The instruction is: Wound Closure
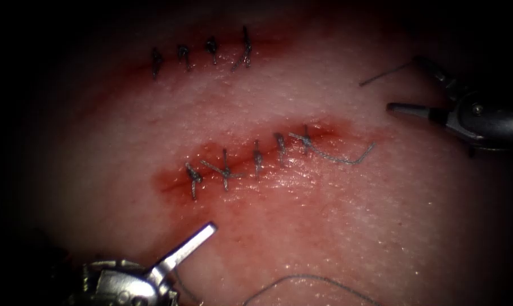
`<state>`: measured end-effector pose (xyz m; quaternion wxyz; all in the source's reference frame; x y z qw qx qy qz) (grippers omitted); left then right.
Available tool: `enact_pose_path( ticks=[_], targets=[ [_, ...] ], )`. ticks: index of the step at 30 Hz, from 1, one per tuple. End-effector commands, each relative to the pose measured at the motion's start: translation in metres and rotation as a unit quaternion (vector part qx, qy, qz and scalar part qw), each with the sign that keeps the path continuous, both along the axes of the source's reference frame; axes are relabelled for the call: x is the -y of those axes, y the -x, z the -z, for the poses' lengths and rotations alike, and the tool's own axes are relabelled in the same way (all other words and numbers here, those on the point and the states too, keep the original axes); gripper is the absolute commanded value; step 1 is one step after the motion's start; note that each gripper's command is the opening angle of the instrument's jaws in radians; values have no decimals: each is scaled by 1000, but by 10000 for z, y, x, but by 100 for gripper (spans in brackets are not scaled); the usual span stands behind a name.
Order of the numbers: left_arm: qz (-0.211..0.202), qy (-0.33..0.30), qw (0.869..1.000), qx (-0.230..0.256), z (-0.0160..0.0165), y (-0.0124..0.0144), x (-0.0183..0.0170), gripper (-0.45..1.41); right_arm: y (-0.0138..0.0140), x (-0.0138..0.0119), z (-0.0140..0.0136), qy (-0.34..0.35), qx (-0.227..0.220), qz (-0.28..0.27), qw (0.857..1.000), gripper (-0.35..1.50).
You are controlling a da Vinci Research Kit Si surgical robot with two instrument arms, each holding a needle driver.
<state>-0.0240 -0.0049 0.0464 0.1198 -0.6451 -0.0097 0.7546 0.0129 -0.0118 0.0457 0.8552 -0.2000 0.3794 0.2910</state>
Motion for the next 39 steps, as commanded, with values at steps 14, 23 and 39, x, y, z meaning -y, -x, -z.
enact_pose_path(
  ticks=[14,23,39],
  targets=[
    [24,-88,995,-38,11,-1,-51,71,-11,-2,-4,-28,35,65,997,105],
    [149,-131,963,-180,-21,102,-74,51,8,-8,1,-78,61,114,989,116],
    [161,-195,911,-325,-104,187,-85,63,10,0,6,-107,85,120,983,118]
  ],
)
